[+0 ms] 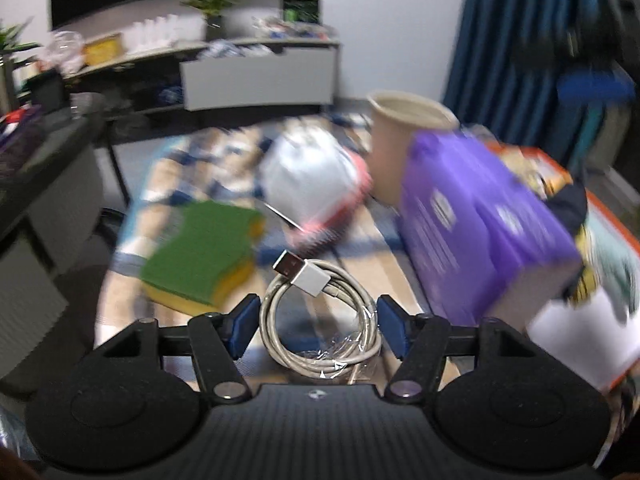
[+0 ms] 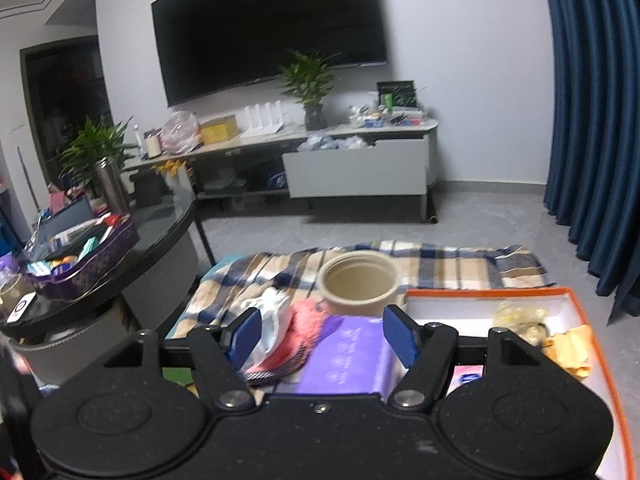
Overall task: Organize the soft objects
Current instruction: 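Grasp the white cloth with the right tool while the left tool reaches the white cable coil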
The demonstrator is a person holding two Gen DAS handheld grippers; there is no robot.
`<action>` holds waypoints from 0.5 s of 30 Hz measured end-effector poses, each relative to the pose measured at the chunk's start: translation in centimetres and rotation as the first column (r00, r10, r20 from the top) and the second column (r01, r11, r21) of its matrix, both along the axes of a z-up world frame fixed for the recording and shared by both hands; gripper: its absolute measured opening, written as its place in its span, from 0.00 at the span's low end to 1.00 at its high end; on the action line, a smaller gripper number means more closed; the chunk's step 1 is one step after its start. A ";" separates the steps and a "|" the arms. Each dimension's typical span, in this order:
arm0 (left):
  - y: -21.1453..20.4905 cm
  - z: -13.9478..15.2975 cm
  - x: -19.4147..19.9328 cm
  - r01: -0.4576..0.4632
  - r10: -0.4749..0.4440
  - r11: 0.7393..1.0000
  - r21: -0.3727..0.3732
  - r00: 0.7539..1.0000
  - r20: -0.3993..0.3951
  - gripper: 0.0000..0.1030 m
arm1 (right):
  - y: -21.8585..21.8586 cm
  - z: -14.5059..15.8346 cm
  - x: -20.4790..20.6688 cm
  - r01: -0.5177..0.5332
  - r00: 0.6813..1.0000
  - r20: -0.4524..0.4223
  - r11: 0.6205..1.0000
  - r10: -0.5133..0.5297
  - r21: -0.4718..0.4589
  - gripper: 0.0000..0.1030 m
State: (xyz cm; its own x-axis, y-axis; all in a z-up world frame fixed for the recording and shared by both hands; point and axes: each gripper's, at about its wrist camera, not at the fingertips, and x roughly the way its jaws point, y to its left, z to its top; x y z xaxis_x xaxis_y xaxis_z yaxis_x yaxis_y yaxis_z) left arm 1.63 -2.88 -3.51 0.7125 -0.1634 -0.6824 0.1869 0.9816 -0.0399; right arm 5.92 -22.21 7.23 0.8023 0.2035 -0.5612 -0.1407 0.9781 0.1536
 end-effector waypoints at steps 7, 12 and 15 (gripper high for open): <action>3.9 3.8 0.9 -0.132 0.133 0.991 -0.030 0.989 0.057 0.63 | 3.9 -1.8 2.2 -0.070 0.996 -0.062 0.998 0.070 0.004 0.78; 6.6 5.1 1.8 -0.186 0.188 0.982 -0.045 0.980 0.062 0.63 | 6.7 -3.4 4.8 -0.072 0.990 -0.124 0.997 0.072 0.005 0.78; 7.8 5.4 2.7 -0.191 0.194 0.980 -0.056 0.979 0.063 0.63 | 8.2 -4.6 6.5 -0.058 0.984 -0.168 0.998 0.059 0.011 0.78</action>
